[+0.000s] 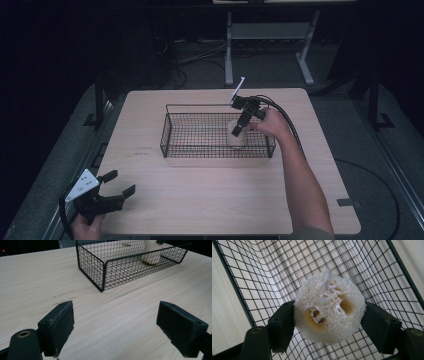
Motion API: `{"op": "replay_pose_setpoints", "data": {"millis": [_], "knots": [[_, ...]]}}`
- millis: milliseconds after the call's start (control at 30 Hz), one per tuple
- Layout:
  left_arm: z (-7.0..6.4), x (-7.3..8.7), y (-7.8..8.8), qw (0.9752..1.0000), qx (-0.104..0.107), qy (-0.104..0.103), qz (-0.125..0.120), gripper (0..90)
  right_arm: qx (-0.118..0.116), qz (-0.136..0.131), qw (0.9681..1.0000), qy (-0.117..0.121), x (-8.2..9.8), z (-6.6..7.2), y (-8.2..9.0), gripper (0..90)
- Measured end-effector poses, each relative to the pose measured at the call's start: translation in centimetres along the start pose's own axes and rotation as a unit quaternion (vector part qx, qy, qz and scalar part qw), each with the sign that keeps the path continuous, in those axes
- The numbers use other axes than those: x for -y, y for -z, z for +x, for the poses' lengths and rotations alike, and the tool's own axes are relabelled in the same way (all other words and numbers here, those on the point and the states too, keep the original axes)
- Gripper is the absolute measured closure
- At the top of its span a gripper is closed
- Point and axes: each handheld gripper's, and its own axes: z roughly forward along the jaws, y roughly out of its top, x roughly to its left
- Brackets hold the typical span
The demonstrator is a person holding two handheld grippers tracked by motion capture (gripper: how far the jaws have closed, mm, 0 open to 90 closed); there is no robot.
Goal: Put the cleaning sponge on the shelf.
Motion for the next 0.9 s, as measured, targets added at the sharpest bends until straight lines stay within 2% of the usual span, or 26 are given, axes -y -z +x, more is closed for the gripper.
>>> {"op": "replay_pose_setpoints", "data": {"millis": [233, 433, 567, 700, 900], "knots": [[-0.1, 0.0, -0.1, 1.0, 0.001, 0.0, 0.002, 13.8, -0.005, -0.005, 1.0, -0.007, 0.6, -0.3, -0.3, 28.3], [-0.1, 0.0, 0.0, 1.0, 0.001, 0.0, 0.001, 13.8, -0.001, -0.003, 1.0, -0.004, 0.6, -0.2, -0.2, 27.7], [-0.1, 0.0, -0.1, 1.0, 0.001, -0.001, 0.001, 13.8, 0.001, -0.004, 1.0, -0.002, 0.6, -0.1, -0.1, 23.9], [-0.1, 0.0, -0.1, 1.0, 0.0, 0.0, 0.002, 13.8, 0.006, -0.013, 0.9999, -0.003, 0.6, 0.1, 0.4, 19.7], [-0.1, 0.0, -0.1, 1.0, 0.001, -0.001, 0.001, 13.8, 0.01, -0.02, 0.9997, -0.003, 0.9, 0.1, 1.1, 18.1]]}}
